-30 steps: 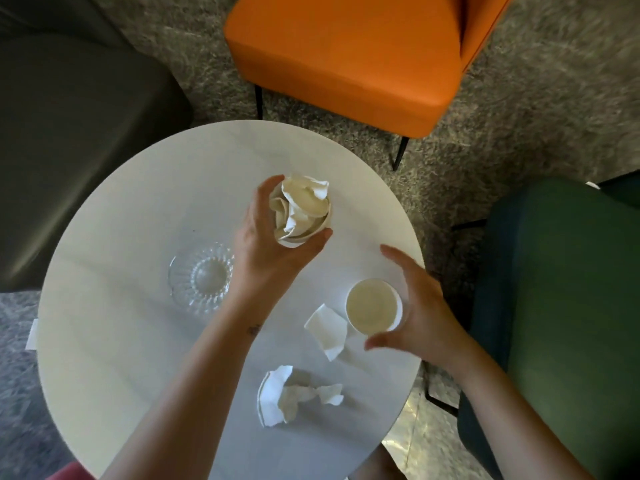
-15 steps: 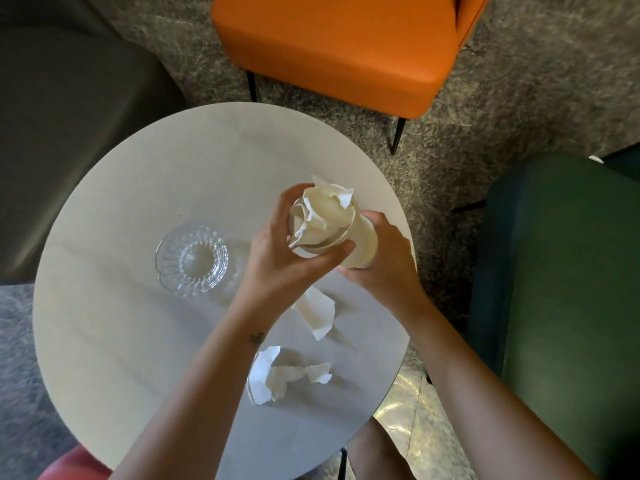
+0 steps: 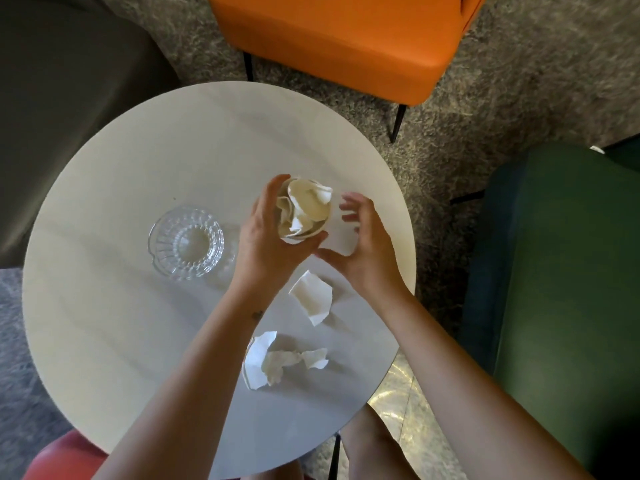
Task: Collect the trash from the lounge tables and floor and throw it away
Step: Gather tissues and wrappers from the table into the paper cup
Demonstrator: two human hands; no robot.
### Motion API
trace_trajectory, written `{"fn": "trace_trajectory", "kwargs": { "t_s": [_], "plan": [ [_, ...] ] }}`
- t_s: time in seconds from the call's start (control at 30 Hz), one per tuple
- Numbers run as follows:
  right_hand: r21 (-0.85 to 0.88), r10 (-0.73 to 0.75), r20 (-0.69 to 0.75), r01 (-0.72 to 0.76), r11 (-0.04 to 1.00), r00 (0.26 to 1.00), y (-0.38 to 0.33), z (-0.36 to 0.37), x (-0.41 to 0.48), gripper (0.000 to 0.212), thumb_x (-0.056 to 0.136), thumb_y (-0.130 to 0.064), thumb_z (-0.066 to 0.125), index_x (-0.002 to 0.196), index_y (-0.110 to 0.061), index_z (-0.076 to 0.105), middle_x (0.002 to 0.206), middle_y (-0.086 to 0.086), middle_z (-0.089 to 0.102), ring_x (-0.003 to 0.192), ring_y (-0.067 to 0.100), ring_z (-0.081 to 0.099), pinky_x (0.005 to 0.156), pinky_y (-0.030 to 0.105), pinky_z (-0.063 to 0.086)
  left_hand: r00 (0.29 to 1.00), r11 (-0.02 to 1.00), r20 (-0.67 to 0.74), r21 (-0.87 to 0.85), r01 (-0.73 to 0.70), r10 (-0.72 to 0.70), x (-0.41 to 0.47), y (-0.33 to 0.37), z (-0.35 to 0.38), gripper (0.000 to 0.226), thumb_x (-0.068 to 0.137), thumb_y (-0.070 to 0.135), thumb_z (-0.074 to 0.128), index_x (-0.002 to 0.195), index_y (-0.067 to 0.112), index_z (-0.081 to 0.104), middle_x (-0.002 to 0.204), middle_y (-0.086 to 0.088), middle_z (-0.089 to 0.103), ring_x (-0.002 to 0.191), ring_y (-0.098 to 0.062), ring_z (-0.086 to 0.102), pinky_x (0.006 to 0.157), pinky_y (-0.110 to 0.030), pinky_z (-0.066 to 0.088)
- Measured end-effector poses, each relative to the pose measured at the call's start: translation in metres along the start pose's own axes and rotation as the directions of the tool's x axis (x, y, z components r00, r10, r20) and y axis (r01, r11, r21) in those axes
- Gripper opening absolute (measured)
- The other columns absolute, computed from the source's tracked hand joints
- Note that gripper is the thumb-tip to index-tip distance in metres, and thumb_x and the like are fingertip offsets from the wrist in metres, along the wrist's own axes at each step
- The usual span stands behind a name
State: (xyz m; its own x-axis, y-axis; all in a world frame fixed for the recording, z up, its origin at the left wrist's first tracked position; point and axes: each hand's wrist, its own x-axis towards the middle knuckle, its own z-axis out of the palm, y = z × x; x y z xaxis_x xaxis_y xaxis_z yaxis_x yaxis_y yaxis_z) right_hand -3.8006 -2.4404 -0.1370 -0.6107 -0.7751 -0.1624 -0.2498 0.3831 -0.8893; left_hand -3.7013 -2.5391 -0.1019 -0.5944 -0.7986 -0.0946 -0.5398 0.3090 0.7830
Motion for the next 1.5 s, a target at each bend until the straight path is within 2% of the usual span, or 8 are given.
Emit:
{"fn": "trace_trajectory", "kwargs": {
  "t_s": [0.33, 0.5, 0.67, 0.77, 0.97, 1.13, 1.37, 1.5],
  "plan": [
    [-0.632, 0.068, 0.137, 0.034, 0.775, 0.988, 0.026, 0.036, -0.036, 0.036, 0.067, -0.044, 0.075, 0.09, -0.021, 0.058, 0.096, -0.004, 0.054, 0.096, 0.02, 0.046, 0.066, 0.029, 0.008, 0.99, 0.987, -0.078, -0.116, 0.107, -0.117, -0.007, -0.025, -0.001, 0.095, 0.068, 0.017, 0.08, 0.143, 0.018, 0.022, 0.127, 0.004, 0.05, 0.106, -0.006, 0.048, 0.086, -0.007, 0.035],
    [-0.448, 0.045, 0.135, 0.021, 0.894, 0.99, 0.026, 0.034, -0.044, 0.017, 0.075, -0.021, 0.072, 0.081, -0.021, 0.056, 0.078, -0.008, 0.061, 0.076, 0.017, 0.054, 0.07, 0.029, 0.024, 0.982, 0.972, -0.066, -0.169, 0.161, -0.174, -0.022, -0.038, -0.008, 0.11, 0.066, 0.027, 0.082, 0.147, 0.023, 0.008, 0.139, -0.003, 0.039, 0.124, -0.012, 0.041, 0.105, -0.03, 0.034],
    [-0.119, 0.05, 0.083, -0.04, 0.992, 0.995, 0.011, 0.031, -0.061, 0.014, 0.074, -0.016, 0.075, 0.071, -0.011, 0.063, 0.053, -0.009, 0.049, 0.051, 0.007, 0.038, 0.052, 0.018, 0.032, 0.955, 0.95, -0.145, -0.215, 0.226, -0.26, -0.075, -0.06, -0.026, 0.066, 0.078, 0.029, 0.071, 0.134, 0.023, 0.037, 0.126, 0.001, 0.045, 0.116, -0.01, 0.046, 0.098, -0.03, 0.041],
    [-0.158, 0.011, 0.116, 0.008, 0.987, 0.993, 0.003, 0.039, -0.073, 0.017, 0.074, -0.016, 0.076, 0.071, -0.008, 0.062, 0.05, -0.011, 0.041, 0.048, 0.007, 0.038, 0.049, 0.015, 0.03, 0.93, 0.939, -0.154, -0.138, 0.314, -0.333, -0.112, -0.081, -0.033, 0.037, 0.079, 0.027, 0.068, 0.112, 0.023, 0.052, 0.108, 0.003, 0.05, 0.1, -0.012, 0.053, 0.083, -0.032, 0.048],
    [-0.202, 0.045, -0.06, -0.056, 0.978, 0.997, 0.0, 0.056, -0.097, 0.016, 0.076, -0.014, 0.074, 0.073, -0.011, 0.059, 0.054, -0.012, 0.045, 0.049, 0.006, 0.041, 0.05, 0.01, 0.033, 0.925, 0.922, -0.032, 0.081, 0.379, -0.378, -0.163, -0.099, -0.024, 0.055, 0.066, 0.047, 0.073, 0.109, 0.023, 0.05, 0.098, 0.007, 0.047, 0.091, -0.014, 0.052, 0.074, -0.028, 0.044],
    [-0.228, 0.022, -0.15, -0.056, 0.972, 0.988, 0.005, 0.059, -0.109, 0.017, 0.078, -0.012, 0.072, 0.073, -0.016, 0.055, 0.055, -0.016, 0.045, 0.047, 0.005, 0.042, 0.05, 0.008, 0.034, 0.949, 0.944, -0.017, 0.102, 0.315, -0.315, -0.155, -0.098, -0.017, 0.039, 0.07, 0.03, 0.072, 0.102, 0.018, 0.055, 0.095, 0.006, 0.05, 0.086, -0.019, 0.054, 0.068, -0.027, 0.04],
    [-0.181, 0.061, -0.228, -0.104, 0.978, 0.972, -0.005, 0.059, -0.119, 0.007, 0.087, -0.01, 0.059, 0.084, -0.005, 0.064, 0.056, -0.005, 0.051, 0.05, 0.005, 0.043, 0.048, 0.011, 0.033, 0.93, 0.936, -0.11, -0.076, 0.343, -0.349, -0.145, -0.096, -0.039, 0.008, 0.082, 0.008, 0.052, 0.077, 0.004, 0.057, 0.075, -0.012, 0.066, 0.073, -0.025, 0.064, 0.066, -0.035, 0.048],
    [0.005, 0.102, -0.17, -0.103, 0.995, 0.98, -0.026, 0.068, -0.121, 0.024, 0.091, -0.009, 0.051, 0.07, 0.003, 0.053, 0.057, 0.012, 0.043, 0.058, 0.016, 0.036, 0.056, 0.028, 0.03, 0.895, 0.731, -0.012, -0.581, 0.357, -0.447, -0.138, -0.08, -0.041, 0.024, 0.088, 0.012, 0.054, 0.093, -0.011, 0.049, 0.075, -0.02, 0.066, 0.076, -0.026, 0.066, 0.076, -0.045, 0.052]
  ]
}}
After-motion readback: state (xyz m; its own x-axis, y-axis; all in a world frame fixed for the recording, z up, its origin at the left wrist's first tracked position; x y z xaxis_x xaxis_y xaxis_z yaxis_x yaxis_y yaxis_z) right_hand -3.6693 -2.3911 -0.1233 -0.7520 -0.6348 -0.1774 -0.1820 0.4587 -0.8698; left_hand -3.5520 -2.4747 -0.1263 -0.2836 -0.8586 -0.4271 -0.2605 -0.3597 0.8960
